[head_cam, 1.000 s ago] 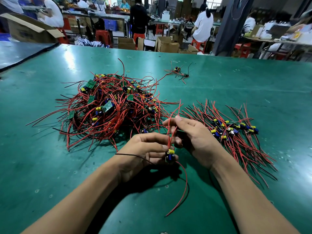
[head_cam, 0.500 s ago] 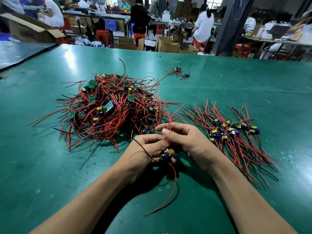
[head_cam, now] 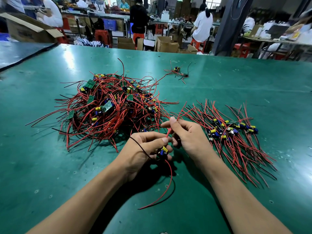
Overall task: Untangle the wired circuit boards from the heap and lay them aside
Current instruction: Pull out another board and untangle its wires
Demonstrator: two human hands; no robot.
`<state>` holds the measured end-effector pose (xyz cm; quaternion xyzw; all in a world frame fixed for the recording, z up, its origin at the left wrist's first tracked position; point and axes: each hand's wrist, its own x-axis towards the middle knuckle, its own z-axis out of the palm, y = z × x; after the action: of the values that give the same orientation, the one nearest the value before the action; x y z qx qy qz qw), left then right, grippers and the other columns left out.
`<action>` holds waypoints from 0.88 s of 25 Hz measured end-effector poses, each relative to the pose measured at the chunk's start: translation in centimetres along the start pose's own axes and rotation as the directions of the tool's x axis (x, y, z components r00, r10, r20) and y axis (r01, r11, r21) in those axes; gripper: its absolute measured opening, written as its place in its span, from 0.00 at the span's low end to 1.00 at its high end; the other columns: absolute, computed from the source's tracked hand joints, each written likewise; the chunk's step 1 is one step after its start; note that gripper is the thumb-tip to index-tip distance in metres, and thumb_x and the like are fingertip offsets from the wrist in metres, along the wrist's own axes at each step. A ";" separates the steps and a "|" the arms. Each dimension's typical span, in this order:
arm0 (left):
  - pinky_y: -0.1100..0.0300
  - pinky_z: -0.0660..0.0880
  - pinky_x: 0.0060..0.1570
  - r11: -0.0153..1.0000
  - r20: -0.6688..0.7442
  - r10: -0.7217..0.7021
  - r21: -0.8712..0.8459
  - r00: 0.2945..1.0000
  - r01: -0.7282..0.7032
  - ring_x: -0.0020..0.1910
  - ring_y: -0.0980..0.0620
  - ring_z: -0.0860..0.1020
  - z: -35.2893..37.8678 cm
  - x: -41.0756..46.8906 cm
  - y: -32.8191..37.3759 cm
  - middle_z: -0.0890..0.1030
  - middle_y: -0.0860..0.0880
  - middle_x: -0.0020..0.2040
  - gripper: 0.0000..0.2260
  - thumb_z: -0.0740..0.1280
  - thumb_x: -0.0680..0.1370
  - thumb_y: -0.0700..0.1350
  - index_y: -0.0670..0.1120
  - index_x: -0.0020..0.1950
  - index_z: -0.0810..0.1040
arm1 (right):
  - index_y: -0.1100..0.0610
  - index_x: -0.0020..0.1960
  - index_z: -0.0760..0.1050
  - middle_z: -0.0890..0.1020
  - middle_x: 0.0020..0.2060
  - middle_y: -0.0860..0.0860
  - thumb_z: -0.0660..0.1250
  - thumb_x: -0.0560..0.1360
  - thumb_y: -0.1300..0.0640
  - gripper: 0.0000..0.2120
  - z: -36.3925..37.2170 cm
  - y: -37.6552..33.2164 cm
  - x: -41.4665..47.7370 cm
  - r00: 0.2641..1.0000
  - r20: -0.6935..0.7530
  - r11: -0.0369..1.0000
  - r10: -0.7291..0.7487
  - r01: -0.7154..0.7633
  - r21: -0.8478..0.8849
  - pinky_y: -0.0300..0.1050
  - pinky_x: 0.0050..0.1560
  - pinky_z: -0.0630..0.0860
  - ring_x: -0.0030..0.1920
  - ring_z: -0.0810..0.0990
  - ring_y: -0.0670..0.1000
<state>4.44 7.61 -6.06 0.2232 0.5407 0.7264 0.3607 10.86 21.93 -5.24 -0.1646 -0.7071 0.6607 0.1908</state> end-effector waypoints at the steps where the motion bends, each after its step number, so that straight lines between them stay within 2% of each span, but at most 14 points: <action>1: 0.59 0.80 0.34 1.000 -0.005 -0.002 -0.011 1.000 0.002 0.30 0.46 0.82 0.0 0.0 0.0 0.83 0.40 0.37 0.07 0.71 0.70 0.41 0.39 0.45 0.85 | 0.51 0.43 0.85 0.70 0.24 0.51 0.63 0.82 0.45 0.17 0.1 0.0 0.0 1.000 0.003 0.999 0.028 -0.028 0.030 0.37 0.28 0.71 0.24 0.70 0.47; 4: 0.58 0.81 0.34 1.000 -0.002 -0.012 -0.013 1.000 0.012 0.30 0.45 0.82 0.0 0.1 0.1 0.83 0.39 0.36 0.06 0.70 0.72 0.37 0.38 0.46 0.84 | 0.55 0.41 0.84 0.68 0.24 0.52 0.62 0.82 0.43 0.20 0.6 -0.3 -0.3 0.988 0.065 0.967 0.141 -0.152 0.203 0.38 0.26 0.70 0.22 0.68 0.49; 7: 0.58 0.81 0.32 1.000 -0.032 -0.006 0.031 0.999 0.007 0.29 0.45 0.82 0.2 0.2 -0.1 0.83 0.40 0.36 0.10 0.66 0.77 0.34 0.43 0.40 0.84 | 0.56 0.40 0.83 0.69 0.24 0.50 0.64 0.81 0.44 0.20 1.1 -0.2 -0.5 0.986 0.091 0.960 0.136 -0.154 0.234 0.35 0.23 0.69 0.21 0.68 0.46; 12: 0.60 0.78 0.29 0.997 -0.080 0.055 0.058 0.995 -0.051 0.27 0.46 0.80 0.2 0.3 -0.6 0.81 0.41 0.32 0.06 0.69 0.76 0.41 0.41 0.42 0.83 | 0.57 0.48 0.84 0.75 0.29 0.51 0.66 0.80 0.45 0.17 1.5 0.3 -0.6 0.991 0.102 0.975 0.085 -0.104 0.195 0.38 0.25 0.73 0.25 0.72 0.46; 15: 0.61 0.76 0.28 0.998 -0.022 0.056 0.030 0.998 -0.056 0.25 0.50 0.77 0.0 0.2 -0.6 0.79 0.43 0.31 0.09 0.71 0.72 0.44 0.38 0.43 0.84 | 0.56 0.54 0.84 0.75 0.28 0.54 0.69 0.77 0.43 0.17 1.5 0.3 -0.9 0.967 0.219 0.970 0.131 -0.170 0.172 0.40 0.26 0.76 0.24 0.73 0.48; 17: 0.62 0.76 0.28 0.998 0.026 0.052 0.037 0.998 -0.053 0.26 0.52 0.77 -0.1 0.1 -0.5 0.80 0.47 0.32 0.11 0.71 0.72 0.44 0.36 0.43 0.83 | 0.56 0.54 0.84 0.76 0.27 0.54 0.67 0.77 0.41 0.19 1.2 0.3 -0.9 0.940 0.307 0.970 0.150 -0.199 0.136 0.40 0.27 0.77 0.24 0.75 0.49; 20: 0.61 0.75 0.29 0.998 0.068 0.037 0.048 0.997 -0.041 0.26 0.53 0.76 -0.5 0.1 -0.3 0.80 0.48 0.33 0.08 0.70 0.73 0.42 0.38 0.41 0.84 | 0.56 0.54 0.84 0.81 0.31 0.56 0.63 0.80 0.40 0.21 0.4 0.2 -0.6 0.921 0.374 0.988 0.110 -0.144 0.063 0.42 0.32 0.79 0.28 0.80 0.51; 22: 0.60 0.76 0.28 0.997 0.067 0.021 0.070 0.997 -0.026 0.25 0.51 0.75 -0.5 0.1 -0.2 0.78 0.44 0.30 0.08 0.69 0.73 0.42 0.37 0.41 0.83 | 0.56 0.52 0.85 0.84 0.37 0.59 0.61 0.80 0.40 0.22 -0.1 0.3 -0.1 0.948 0.313 0.998 0.064 -0.053 -0.043 0.44 0.39 0.79 0.36 0.82 0.51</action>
<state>4.05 7.36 -6.39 0.2663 0.5510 0.7033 0.3618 11.02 22.00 -5.51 -0.0815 -0.7345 0.6716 0.0533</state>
